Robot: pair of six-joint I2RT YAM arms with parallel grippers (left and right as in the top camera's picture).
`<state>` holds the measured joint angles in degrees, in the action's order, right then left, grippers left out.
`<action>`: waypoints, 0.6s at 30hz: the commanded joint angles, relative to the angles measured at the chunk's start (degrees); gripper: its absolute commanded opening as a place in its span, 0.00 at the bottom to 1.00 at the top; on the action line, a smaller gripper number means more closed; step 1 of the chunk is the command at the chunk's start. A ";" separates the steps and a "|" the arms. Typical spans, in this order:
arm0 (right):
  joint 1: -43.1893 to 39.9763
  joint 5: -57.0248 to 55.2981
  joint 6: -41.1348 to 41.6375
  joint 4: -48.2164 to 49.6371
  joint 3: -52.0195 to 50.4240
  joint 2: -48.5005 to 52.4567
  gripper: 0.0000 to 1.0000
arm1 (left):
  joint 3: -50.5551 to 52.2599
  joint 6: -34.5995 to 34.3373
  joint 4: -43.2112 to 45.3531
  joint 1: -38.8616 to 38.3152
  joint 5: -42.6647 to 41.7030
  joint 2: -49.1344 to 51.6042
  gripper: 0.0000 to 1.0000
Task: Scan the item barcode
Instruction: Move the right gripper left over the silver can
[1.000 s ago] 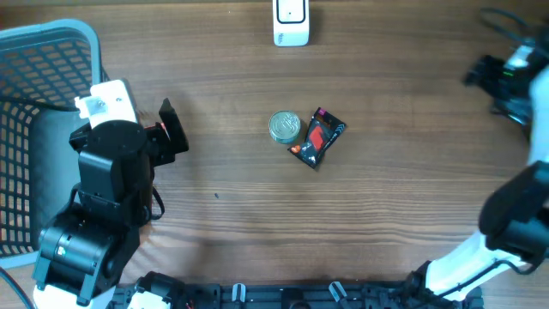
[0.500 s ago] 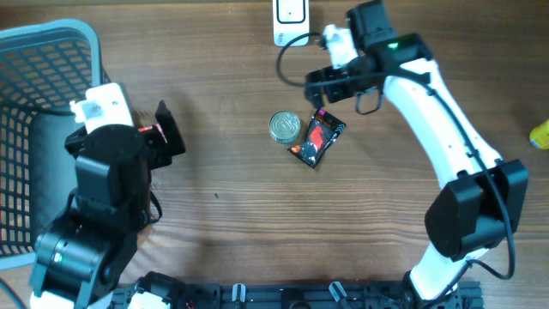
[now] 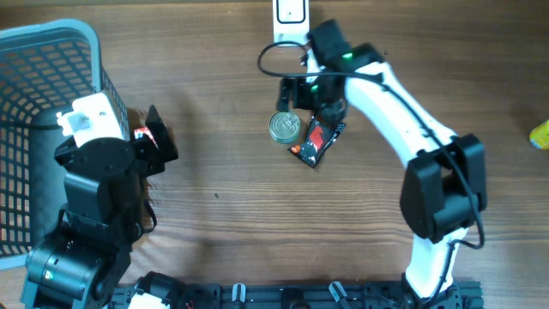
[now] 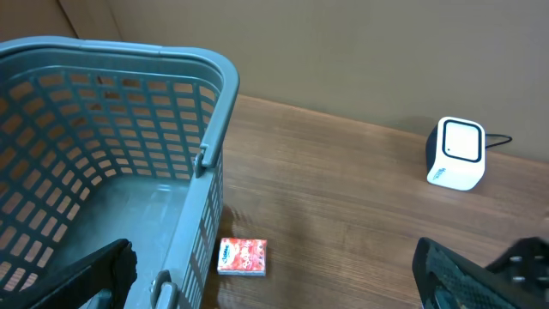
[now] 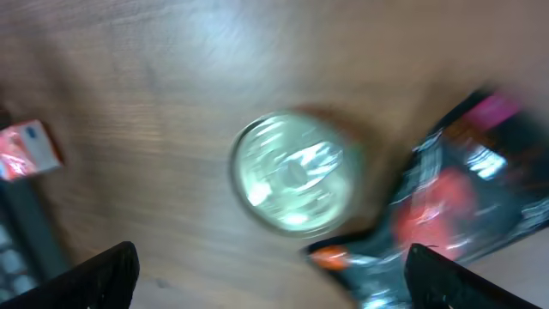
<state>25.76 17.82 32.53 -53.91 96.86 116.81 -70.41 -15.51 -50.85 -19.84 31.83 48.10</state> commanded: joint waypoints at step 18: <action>7.02 -9.22 60.83 1.11 -0.02 0.33 1.00 | -0.31 -3.48 -1.09 -0.31 0.79 -0.11 1.00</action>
<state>32.40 13.17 86.24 -52.25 96.86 116.81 -70.41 -17.96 -51.88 -19.84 31.83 48.10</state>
